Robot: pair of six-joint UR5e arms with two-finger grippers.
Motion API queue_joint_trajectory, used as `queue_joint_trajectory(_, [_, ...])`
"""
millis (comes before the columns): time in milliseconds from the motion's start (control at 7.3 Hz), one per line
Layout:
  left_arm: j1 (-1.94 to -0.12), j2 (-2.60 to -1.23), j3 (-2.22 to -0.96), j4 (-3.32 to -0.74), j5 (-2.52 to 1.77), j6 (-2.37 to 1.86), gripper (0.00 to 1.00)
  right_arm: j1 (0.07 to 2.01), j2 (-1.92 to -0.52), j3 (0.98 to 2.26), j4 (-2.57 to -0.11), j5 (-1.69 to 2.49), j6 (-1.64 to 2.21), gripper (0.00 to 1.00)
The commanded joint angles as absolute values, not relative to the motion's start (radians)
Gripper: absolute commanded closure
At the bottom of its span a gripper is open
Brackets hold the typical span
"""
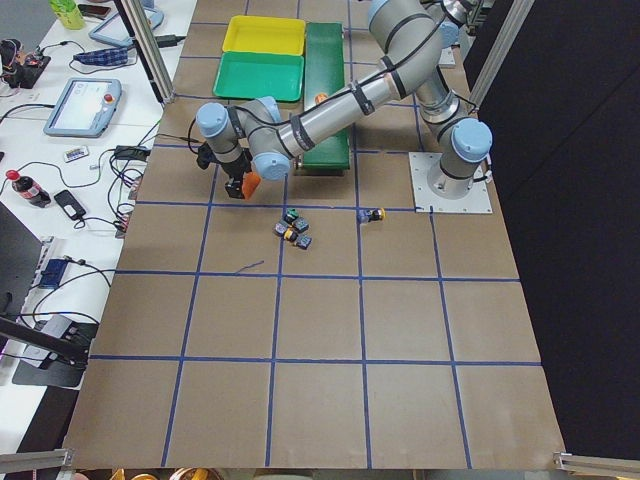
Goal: Sort buttons by color to trays
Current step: 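Grasp the second orange cell with left gripper while right arm lowers by conveyor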
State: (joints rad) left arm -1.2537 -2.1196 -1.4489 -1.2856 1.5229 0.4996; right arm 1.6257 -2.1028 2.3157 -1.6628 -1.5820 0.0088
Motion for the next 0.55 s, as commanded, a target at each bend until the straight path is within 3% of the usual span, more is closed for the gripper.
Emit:
queue_joint_trajectory(0, [-1.281,-1.954,-1.505,-1.435,1.522,0.387,0.95,1.626,-2.111,2.324,-1.758,-1.699,0.014,0.00])
queue_joint_trajectory(411, [-1.292,-1.729,-1.757,-1.516,1.531,0.252,0.94,1.626,-2.115,2.312,-1.759,-1.707,0.017,0.00])
